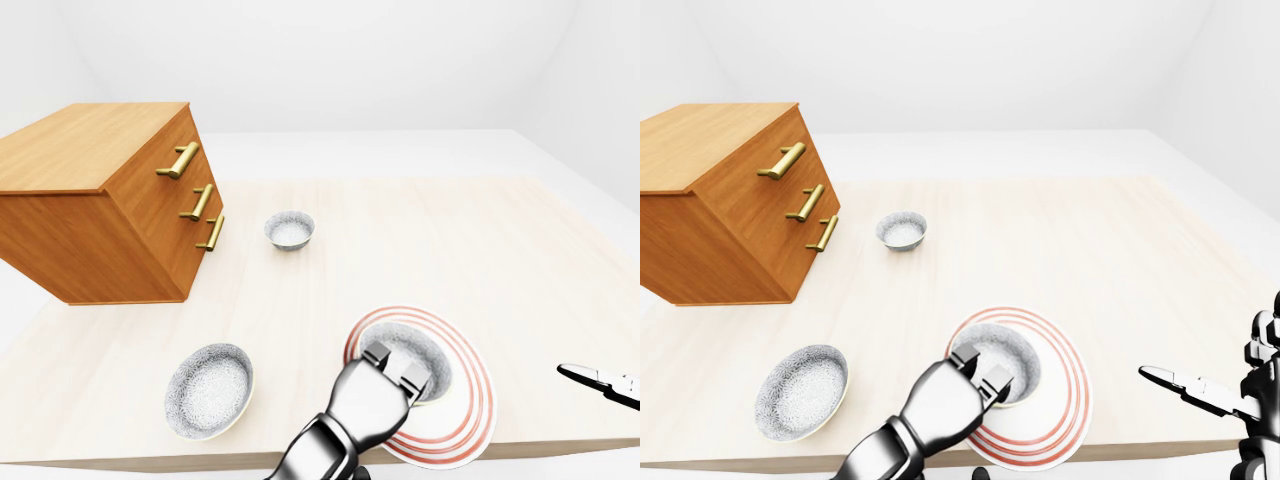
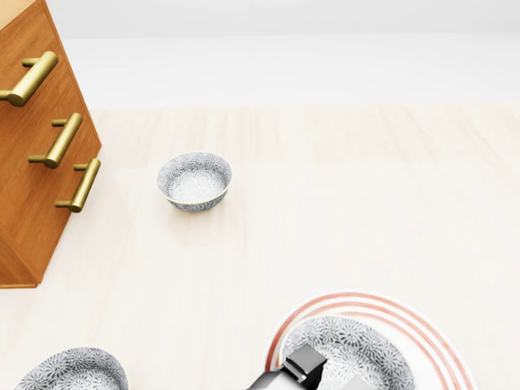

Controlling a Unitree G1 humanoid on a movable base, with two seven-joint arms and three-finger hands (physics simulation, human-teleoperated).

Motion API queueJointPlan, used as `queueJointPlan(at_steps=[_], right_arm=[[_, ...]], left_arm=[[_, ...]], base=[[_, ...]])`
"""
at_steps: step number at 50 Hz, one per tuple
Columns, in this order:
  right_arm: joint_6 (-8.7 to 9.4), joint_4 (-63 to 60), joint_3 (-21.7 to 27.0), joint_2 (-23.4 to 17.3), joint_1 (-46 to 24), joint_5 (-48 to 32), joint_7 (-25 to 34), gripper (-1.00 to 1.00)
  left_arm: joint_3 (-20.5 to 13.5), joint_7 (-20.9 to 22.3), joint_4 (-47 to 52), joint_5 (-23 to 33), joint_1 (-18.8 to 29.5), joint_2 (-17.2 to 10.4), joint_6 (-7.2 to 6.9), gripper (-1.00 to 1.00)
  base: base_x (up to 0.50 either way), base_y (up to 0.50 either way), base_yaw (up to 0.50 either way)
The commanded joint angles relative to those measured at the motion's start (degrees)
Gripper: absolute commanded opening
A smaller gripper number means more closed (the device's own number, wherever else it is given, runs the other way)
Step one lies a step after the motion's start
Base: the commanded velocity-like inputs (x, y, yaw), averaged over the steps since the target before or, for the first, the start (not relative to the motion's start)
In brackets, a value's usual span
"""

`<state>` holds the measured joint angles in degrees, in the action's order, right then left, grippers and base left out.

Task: Put the bowl in the middle on the plate.

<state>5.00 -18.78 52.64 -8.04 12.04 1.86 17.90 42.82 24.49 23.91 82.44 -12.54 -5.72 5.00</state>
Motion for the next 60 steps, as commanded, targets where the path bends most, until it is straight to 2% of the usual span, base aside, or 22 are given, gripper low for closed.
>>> queueJointPlan(at_steps=[1,21,60], right_arm=[[0.00,0.0,0.0,-0.1,0.0,0.0,-0.1,1.00],[0.00,0.1,0.0,0.0,0.0,-0.1,0.0,1.00],[0.00,0.5,0.0,-0.3,-0.1,0.1,-0.2,1.00]], left_arm=[[1.3,-2.0,-0.5,-3.1,0.3,0.6,0.00,-1.00],[3.6,-3.5,-0.2,-3.4,-0.3,0.1,0.00,-1.00],[4.2,-5.7,-2.5,-3.6,-0.2,-0.2,0.00,-1.00]], base=[[0.00,0.00,0.00],[0.00,0.00,0.00],[0.00,0.00,0.00]])
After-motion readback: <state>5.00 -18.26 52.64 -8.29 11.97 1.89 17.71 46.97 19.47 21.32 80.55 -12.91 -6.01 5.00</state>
